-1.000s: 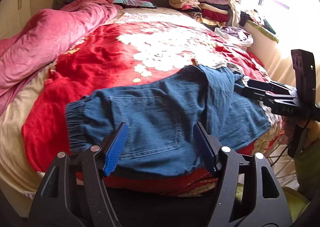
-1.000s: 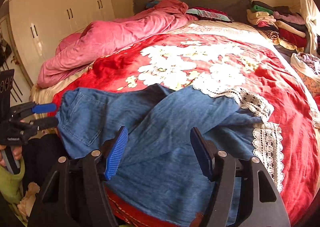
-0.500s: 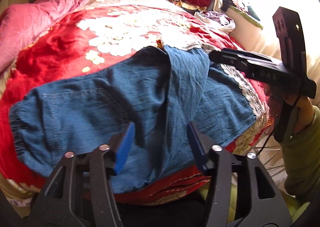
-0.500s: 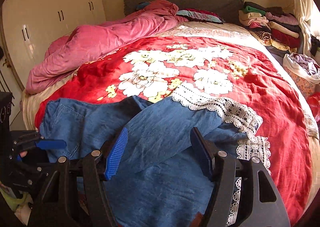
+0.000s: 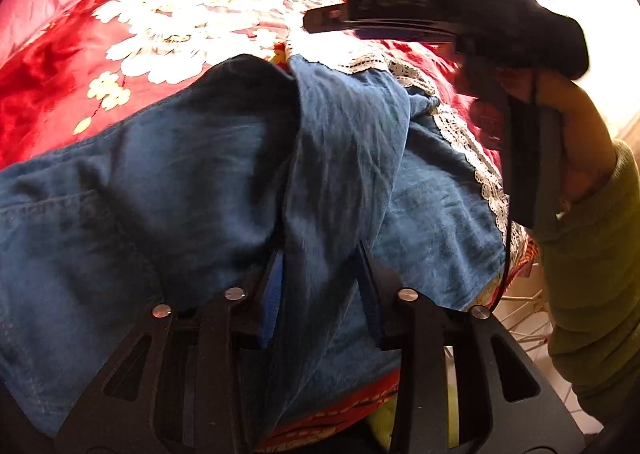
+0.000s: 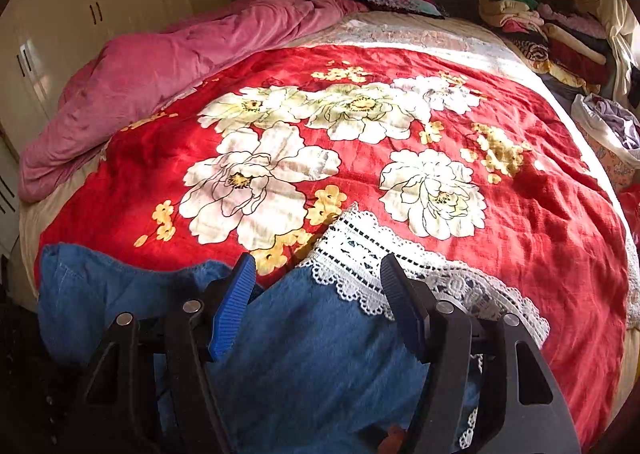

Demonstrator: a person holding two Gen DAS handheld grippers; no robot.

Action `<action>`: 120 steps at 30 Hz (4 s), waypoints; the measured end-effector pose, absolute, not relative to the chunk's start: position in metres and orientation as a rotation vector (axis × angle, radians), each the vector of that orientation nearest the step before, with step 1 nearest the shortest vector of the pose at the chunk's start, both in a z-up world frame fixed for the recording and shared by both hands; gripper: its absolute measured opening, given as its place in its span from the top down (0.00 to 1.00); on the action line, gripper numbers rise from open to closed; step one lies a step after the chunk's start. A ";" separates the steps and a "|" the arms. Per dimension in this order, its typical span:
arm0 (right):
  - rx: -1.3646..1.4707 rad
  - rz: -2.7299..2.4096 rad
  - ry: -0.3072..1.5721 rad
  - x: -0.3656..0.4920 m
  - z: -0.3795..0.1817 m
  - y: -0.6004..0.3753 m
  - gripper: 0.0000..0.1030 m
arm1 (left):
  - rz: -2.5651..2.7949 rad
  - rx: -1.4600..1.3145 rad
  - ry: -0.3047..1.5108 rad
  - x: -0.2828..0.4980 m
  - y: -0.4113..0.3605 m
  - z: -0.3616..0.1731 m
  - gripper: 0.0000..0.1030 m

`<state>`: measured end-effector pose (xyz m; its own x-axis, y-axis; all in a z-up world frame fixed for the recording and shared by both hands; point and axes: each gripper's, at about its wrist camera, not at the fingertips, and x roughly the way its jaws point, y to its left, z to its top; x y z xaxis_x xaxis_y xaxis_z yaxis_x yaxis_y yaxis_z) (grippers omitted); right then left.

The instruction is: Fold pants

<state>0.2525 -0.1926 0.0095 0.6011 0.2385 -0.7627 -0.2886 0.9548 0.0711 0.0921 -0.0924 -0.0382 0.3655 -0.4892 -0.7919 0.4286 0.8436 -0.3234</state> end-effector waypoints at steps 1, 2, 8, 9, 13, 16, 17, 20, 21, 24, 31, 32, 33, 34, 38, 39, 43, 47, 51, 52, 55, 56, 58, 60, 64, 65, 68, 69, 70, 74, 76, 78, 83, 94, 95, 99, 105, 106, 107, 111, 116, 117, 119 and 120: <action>-0.064 0.294 0.891 0.261 0.005 -0.191 0.38 | -0.592 -0.065 1.035 0.093 -0.095 -0.039 0.88; -0.068 0.282 0.908 0.269 0.000 -0.190 0.38 | -0.594 -0.069 1.033 0.093 -0.096 -0.040 0.93; -0.047 0.227 0.986 0.308 -0.023 -0.188 0.38 | -0.604 -0.068 1.020 0.085 -0.095 -0.046 0.93; -0.043 0.216 1.000 0.313 -0.026 -0.189 0.38 | -0.605 -0.061 1.016 0.084 -0.096 -0.045 0.93; -0.010 0.211 1.031 0.328 -0.040 -0.195 0.52 | -0.607 -0.055 1.007 0.083 -0.098 -0.045 0.93; 0.013 0.225 1.009 0.326 -0.038 -0.201 0.68 | -0.615 -0.076 1.008 0.083 -0.097 -0.045 0.93; 0.020 0.232 0.996 0.323 -0.035 -0.204 0.79 | -0.617 -0.082 1.008 0.083 -0.096 -0.045 0.93; 0.044 0.240 0.955 0.308 -0.021 -0.214 0.89 | -0.621 -0.092 1.008 0.084 -0.094 -0.045 0.93; 0.057 0.239 0.938 0.301 -0.015 -0.219 0.89 | -0.622 -0.093 1.006 0.084 -0.094 -0.044 0.93; 0.105 0.230 0.884 0.274 0.004 -0.239 0.89 | -0.621 -0.093 0.995 0.081 -0.091 -0.040 0.90; 0.214 0.181 0.783 0.192 0.040 -0.297 0.89 | -0.601 -0.094 0.959 0.083 -0.080 -0.037 0.72; 0.229 0.169 0.773 0.179 0.044 -0.306 0.89 | -0.598 -0.084 0.952 0.083 -0.080 -0.037 0.73; 0.242 0.160 0.770 0.168 0.045 -0.313 0.89 | -0.594 -0.070 0.948 0.084 -0.080 -0.036 0.79; 0.260 0.155 0.772 0.156 0.047 -0.321 0.89 | -0.592 -0.059 0.944 0.084 -0.081 -0.035 0.86; 0.293 0.143 0.782 0.113 0.048 -0.339 0.89 | -0.610 -0.045 0.911 0.075 -0.079 -0.024 0.95; 0.294 0.142 0.779 0.102 0.049 -0.342 0.89 | -0.609 -0.035 0.898 0.070 -0.079 -0.022 0.95; 0.297 0.134 0.816 0.065 0.040 -0.346 0.89 | -0.617 0.028 0.878 0.056 -0.078 -0.015 0.95; 0.337 0.107 0.885 0.040 0.010 -0.354 0.89 | -0.619 0.060 0.910 0.050 -0.084 -0.023 0.95; 0.397 0.079 0.944 0.030 -0.019 -0.365 0.89 | -0.618 0.096 0.942 0.046 -0.087 -0.033 0.95; 0.403 0.077 0.952 0.029 -0.023 -0.367 0.89 | -0.616 0.101 0.943 0.044 -0.086 -0.033 0.95; 0.415 0.079 0.960 0.026 -0.028 -0.368 0.89 | -0.600 0.124 0.944 0.041 -0.087 -0.034 0.95; 0.419 0.087 0.958 0.025 -0.028 -0.368 0.89 | -0.592 0.137 0.942 0.040 -0.088 -0.033 0.95; 0.417 0.097 0.947 0.021 -0.025 -0.368 0.89 | -0.580 0.161 0.929 0.036 -0.088 -0.029 0.96; 0.413 0.107 0.941 0.018 -0.026 -0.368 0.89 | -0.582 0.180 0.913 0.031 -0.087 -0.025 0.96; 0.408 0.083 0.995 0.022 -0.046 -0.371 0.87 | -0.577 0.197 0.961 0.034 -0.088 -0.037 0.96; 0.415 0.088 0.993 0.021 -0.047 -0.371 0.85 | -0.579 0.204 0.980 0.034 -0.088 -0.042 0.96; 0.387 0.078 0.991 0.019 -0.036 -0.373 0.65 | -0.592 0.196 1.006 0.034 -0.087 -0.048 0.96; 0.350 0.055 0.975 0.017 -0.029 -0.374 0.54 | -0.602 0.199 1.010 0.033 -0.087 -0.048 0.96; 0.314 0.036 0.948 0.014 -0.019 -0.375 0.53 | -0.606 0.203 1.005 0.031 -0.087 -0.046 0.95; 0.277 0.043 0.842 0.015 0.006 -0.380 0.53 | -0.644 0.169 1.006 0.024 -0.079 -0.038 0.82; 0.257 0.055 0.812 0.026 0.013 -0.379 0.53 | -0.656 0.148 0.986 0.023 -0.073 -0.028 0.80; 0.237 0.074 0.799 0.044 0.016 -0.378 0.53 | -0.631 0.149 0.958 0.028 -0.069 -0.018 0.74; 0.217 0.098 0.801 0.102 0.018 -0.380 0.53 | -0.500 0.143 0.914 0.071 -0.056 0.006 0.62; 0.339 0.171 0.932 0.184 -0.032 -0.401 0.53 | -0.468 -0.041 1.029 0.198 -0.056 -0.012 0.55; 0.335 0.181 0.940 0.185 -0.037 -0.398 0.53 | -0.469 -0.053 1.052 0.206 -0.056 -0.020 0.55; 0.316 0.208 0.930 0.184 -0.046 -0.394 0.57 | -0.523 -0.129 1.124 0.218 -0.060 -0.046 0.55; 0.257 0.285 0.900 0.176 -0.045 -0.379 0.77 | -0.570 -0.135 1.112 0.216 -0.076 -0.046 0.90; 0.263 0.290 0.890 0.173 -0.044 -0.379 0.78 | -0.563 -0.119 1.110 0.212 -0.080 -0.045 0.91; 0.265 0.293 0.879 0.171 -0.043 -0.381 0.81 | -0.557 -0.099 1.102 0.209 -0.083 -0.043 0.93; 0.261 0.292 0.792 0.161 -0.023 -0.389 0.85 | -0.544 -0.103 1.055 0.208 -0.080 -0.027 0.94; 0.228 0.281 0.716 0.177 0.011 -0.396 0.89 | -0.515 -0.048 1.003 0.223 -0.088 -0.001 0.94; 0.224 0.273 0.721 0.185 0.012 -0.398 0.89 | -0.510 -0.043 1.007 0.228 -0.090 -0.003 0.94; 0.203 0.257 0.737 0.204 0.008 -0.396 0.89 | -0.482 -0.016 1.020 0.239 -0.094 -0.010 0.94; 0.181 0.243 0.758 0.212 0.003 -0.393 0.89 | -0.472 -0.008 1.027 0.242 -0.095 -0.017 0.94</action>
<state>0.2124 -0.3929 0.0027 0.7004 0.2819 -0.6557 -0.1518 0.9565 0.2491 0.2418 -0.0954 -0.0168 0.4265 -0.3816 -0.8201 0.3740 0.8999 -0.2242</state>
